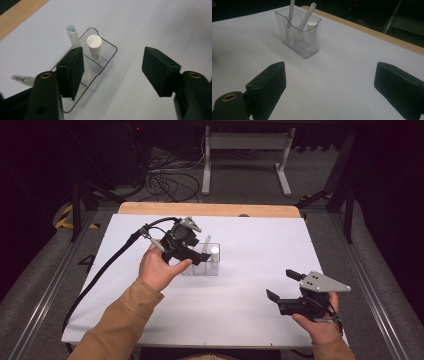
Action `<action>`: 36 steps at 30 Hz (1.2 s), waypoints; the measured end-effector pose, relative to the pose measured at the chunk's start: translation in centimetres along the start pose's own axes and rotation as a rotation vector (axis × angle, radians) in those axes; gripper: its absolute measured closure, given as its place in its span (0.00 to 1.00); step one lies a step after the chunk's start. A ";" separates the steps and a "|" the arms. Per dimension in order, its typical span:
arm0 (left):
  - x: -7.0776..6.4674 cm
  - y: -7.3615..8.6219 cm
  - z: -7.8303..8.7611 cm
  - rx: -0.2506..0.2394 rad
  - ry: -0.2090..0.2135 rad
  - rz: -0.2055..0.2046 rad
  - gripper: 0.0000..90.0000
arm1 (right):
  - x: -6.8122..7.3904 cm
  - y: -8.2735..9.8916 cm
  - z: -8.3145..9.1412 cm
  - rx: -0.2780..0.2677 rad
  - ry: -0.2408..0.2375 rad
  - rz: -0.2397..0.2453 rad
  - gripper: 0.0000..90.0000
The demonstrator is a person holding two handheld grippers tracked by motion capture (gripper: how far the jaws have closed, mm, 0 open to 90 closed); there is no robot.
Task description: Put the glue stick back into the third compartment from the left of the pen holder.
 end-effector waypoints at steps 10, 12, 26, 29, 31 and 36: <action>-1.2 1.0 2.9 -0.098 -0.007 -0.052 0.24 | 0.2 -0.6 -0.8 -0.002 -0.019 0.015 0.13; -1.4 1.2 3.2 -0.111 0.001 -0.051 0.24 | 0.3 -0.6 -0.9 -0.002 -0.022 0.016 0.13; -1.2 4.3 5.2 -0.227 -0.029 -0.071 0.15 | 0.5 -0.8 -1.0 -0.006 -0.025 0.022 0.13; -1.1 5.2 5.7 -0.260 -0.053 -0.077 0.13 | 0.5 -0.8 -1.1 -0.006 -0.024 0.027 0.13; -1.2 5.6 6.0 -0.272 -0.052 -0.077 0.13 | 0.6 -0.8 -1.1 -0.009 -0.025 0.025 0.13; -1.3 6.4 6.4 -0.292 -0.073 -0.083 0.14 | 0.7 -0.8 -1.1 -0.006 -0.027 0.023 0.13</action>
Point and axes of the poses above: each handheld gripper's, and its own axes: z roughly backward along the jaws, y roughly out of its underside, x roughly to its left, the point moved 5 cm from there along -z, roughly forward along the jaws, and after that the axes turned 3 degrees about x, right-handed, at the moved point
